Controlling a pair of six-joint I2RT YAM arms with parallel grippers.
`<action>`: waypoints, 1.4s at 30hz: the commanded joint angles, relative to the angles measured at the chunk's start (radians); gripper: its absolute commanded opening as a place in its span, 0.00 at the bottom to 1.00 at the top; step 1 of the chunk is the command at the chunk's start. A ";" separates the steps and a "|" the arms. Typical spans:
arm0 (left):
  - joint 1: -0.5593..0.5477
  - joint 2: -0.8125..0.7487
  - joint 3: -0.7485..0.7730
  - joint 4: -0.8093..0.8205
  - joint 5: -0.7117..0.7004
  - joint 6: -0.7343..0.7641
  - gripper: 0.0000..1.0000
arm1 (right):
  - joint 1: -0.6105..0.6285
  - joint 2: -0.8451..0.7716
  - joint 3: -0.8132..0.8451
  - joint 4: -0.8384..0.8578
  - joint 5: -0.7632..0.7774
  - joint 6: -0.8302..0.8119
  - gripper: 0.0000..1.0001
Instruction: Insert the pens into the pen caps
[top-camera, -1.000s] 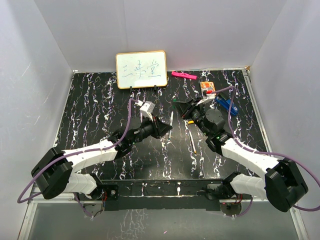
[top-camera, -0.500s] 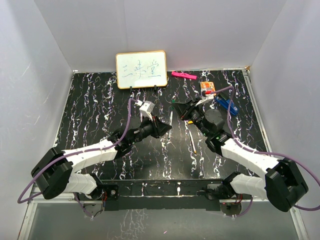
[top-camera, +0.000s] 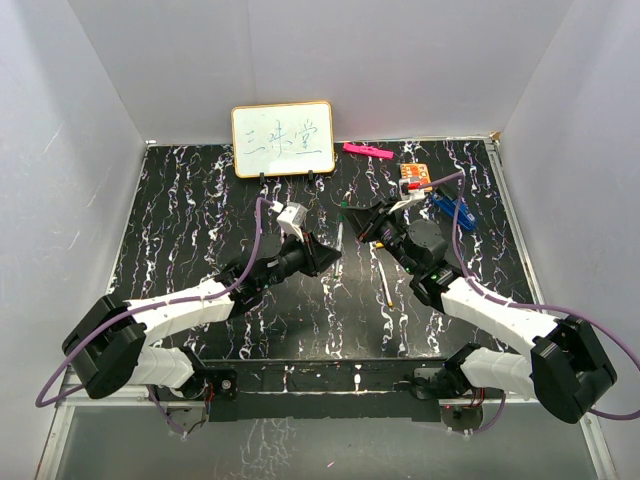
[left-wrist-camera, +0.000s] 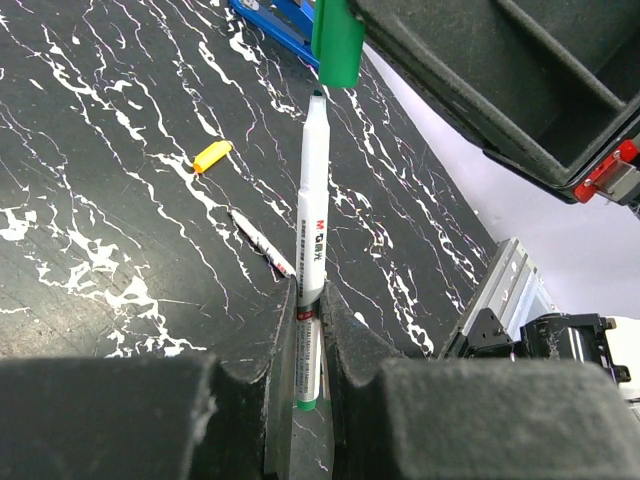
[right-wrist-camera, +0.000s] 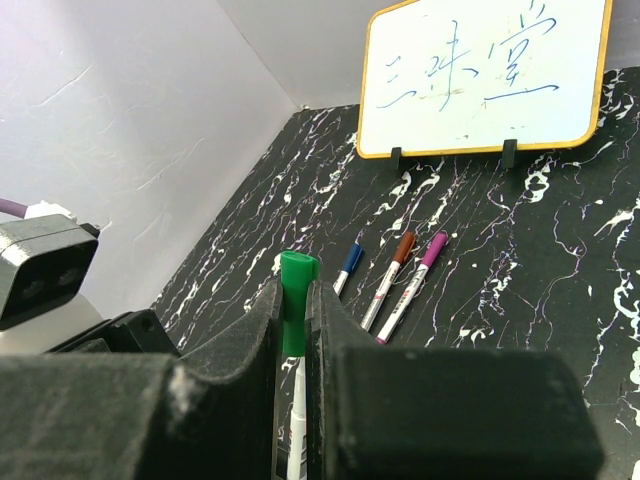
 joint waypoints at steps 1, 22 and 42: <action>0.008 -0.043 -0.003 0.024 -0.017 0.007 0.00 | 0.006 -0.024 0.019 0.025 0.006 -0.008 0.00; 0.011 -0.030 -0.004 0.034 0.006 0.000 0.00 | 0.017 0.014 0.027 0.051 0.027 -0.041 0.00; 0.011 -0.016 -0.020 0.047 0.024 -0.014 0.00 | 0.017 0.045 0.060 0.084 0.053 -0.094 0.00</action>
